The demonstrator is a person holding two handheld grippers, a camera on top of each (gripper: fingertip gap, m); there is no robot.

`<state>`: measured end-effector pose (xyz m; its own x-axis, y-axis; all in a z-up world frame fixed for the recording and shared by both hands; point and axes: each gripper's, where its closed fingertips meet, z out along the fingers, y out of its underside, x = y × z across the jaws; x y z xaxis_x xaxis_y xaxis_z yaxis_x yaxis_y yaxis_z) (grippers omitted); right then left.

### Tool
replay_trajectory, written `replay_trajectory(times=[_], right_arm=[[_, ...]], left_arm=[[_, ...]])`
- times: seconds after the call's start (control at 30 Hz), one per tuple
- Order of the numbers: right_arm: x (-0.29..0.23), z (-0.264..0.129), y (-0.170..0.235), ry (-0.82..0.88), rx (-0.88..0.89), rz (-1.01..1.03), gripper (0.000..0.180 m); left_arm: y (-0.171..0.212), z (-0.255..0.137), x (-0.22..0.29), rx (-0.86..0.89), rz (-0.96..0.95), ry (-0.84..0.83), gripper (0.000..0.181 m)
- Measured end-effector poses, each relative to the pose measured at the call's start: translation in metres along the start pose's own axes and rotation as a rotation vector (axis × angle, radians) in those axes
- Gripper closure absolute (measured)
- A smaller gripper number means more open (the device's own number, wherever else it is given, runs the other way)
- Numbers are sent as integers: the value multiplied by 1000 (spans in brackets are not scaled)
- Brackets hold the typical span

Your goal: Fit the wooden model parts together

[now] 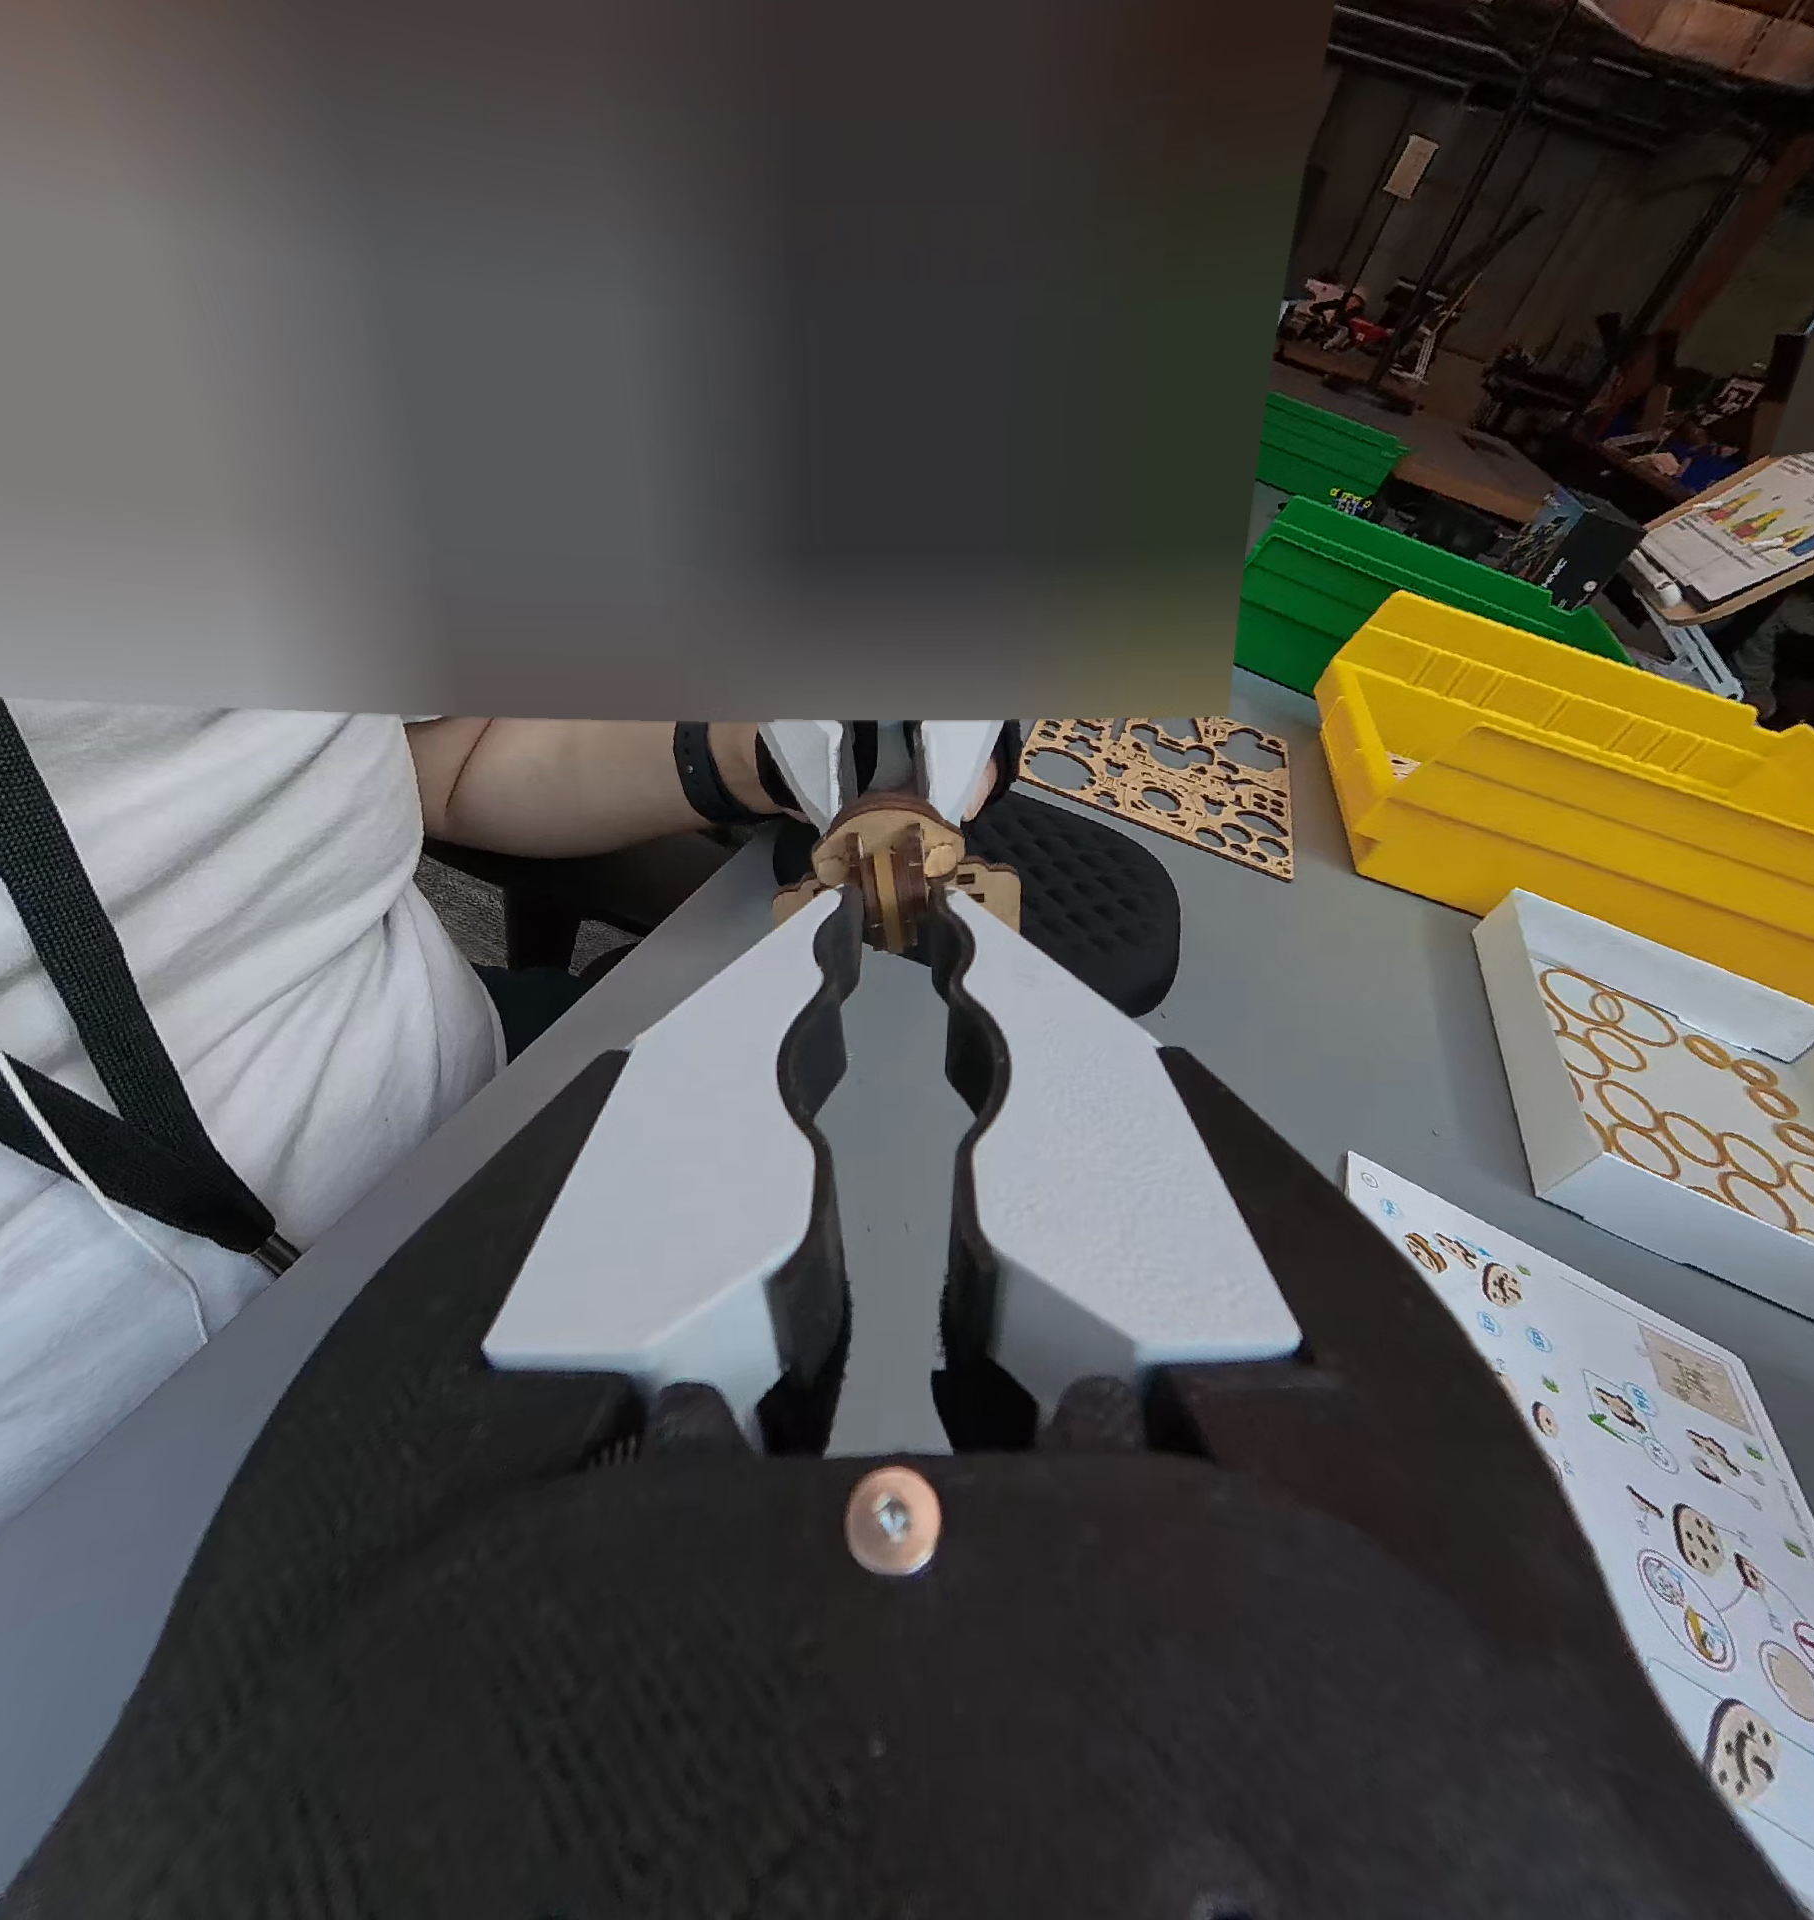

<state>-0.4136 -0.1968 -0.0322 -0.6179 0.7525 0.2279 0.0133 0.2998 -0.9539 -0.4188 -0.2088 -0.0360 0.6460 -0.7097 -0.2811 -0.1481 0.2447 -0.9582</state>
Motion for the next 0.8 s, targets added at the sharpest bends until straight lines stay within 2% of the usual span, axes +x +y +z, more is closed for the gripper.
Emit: replay_trajectory(times=[0.2,0.37,0.5,0.67,0.8], right_arm=[[-3,0,-6,-18,27,34,173],[-6,2,14,-19,-40,46,173],[-12,7,28,-33,-75,56,173],[-11,10,48,-21,-172,6,173],[-14,11,67,-14,-309,-91,172]], left_arm=[[3,1,3,-1,-34,26,168],[6,1,4,-12,-38,23,168],[21,8,12,-125,3,56,164],[50,8,11,-350,52,42,153],[57,5,10,-383,5,36,160]])
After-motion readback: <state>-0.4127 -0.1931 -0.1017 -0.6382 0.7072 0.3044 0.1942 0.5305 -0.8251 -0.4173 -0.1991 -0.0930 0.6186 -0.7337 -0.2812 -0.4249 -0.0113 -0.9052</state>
